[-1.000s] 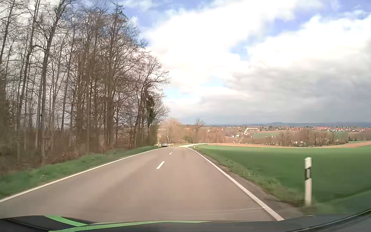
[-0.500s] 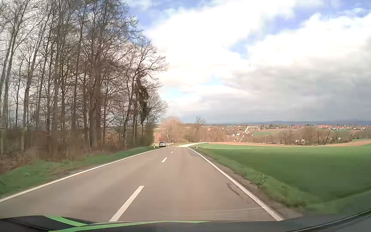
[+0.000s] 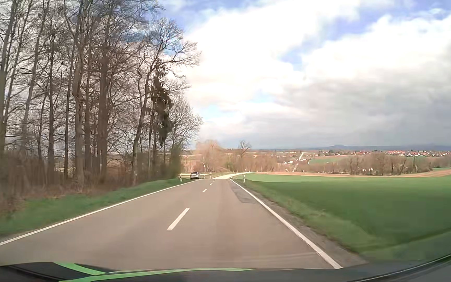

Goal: Follow the waypoints while adhering to traffic rules and regulations

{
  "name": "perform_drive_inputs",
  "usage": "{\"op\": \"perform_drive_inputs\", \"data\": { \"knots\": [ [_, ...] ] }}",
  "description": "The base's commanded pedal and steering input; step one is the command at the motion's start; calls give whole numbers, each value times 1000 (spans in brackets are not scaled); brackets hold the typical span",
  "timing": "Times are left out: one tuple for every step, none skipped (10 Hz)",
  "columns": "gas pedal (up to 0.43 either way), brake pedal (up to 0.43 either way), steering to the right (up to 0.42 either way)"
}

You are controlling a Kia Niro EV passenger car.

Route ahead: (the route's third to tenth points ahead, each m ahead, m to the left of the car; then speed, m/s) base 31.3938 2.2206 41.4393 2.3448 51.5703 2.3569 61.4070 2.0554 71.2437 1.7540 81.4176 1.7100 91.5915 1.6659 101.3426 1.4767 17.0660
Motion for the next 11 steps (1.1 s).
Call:
{"op": "perform_drive_inputs", "data": {
  "knots": [
    [20,0,-4],
    [20,0,-4],
    [20,0,-4],
    [20,0,-4],
    [20,0,-4],
    [20,0,-3],
    [20,0,-3],
    [28,0,-2],
    [28,0,-2],
    [28,0,0],
    [28,0,1]
  ]
}}
